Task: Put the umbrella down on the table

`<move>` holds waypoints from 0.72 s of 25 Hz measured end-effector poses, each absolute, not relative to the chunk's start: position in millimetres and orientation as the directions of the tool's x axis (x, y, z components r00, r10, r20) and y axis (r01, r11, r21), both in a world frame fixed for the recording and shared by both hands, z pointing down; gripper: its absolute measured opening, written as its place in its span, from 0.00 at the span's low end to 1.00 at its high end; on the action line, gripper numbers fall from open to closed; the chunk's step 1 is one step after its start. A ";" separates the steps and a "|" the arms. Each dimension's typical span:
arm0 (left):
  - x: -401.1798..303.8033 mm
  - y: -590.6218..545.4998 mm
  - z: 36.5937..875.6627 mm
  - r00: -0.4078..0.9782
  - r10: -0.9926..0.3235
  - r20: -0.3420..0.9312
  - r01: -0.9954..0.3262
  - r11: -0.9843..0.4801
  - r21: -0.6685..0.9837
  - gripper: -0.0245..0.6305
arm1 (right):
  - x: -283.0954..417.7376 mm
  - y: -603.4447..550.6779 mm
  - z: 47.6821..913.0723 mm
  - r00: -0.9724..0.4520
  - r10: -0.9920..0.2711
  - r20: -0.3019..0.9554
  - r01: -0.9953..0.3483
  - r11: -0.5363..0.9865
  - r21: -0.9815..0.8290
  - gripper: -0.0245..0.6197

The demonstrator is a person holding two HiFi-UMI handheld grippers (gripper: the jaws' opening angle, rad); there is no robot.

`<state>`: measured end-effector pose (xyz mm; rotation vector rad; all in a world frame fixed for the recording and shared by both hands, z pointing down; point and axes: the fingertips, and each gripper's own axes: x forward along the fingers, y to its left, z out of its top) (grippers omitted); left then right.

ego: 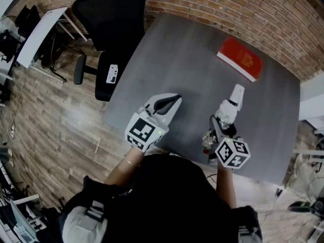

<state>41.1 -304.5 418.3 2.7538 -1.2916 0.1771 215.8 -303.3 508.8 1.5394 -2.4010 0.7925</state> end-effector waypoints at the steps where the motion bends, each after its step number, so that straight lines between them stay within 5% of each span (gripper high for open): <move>1: 41.8 -306.9 419.7 0.629 -0.763 0.147 -0.774 -0.632 0.033 0.04 | 216.8 -306.1 511.3 -0.451 -0.784 0.426 -0.883 0.324 -0.339 0.49; 18: 34.4 -332.4 424.6 0.621 -0.761 0.190 -0.782 -0.619 0.078 0.04 | 214.3 -323.8 533.5 -0.422 -0.761 0.493 -0.898 0.276 -0.343 0.49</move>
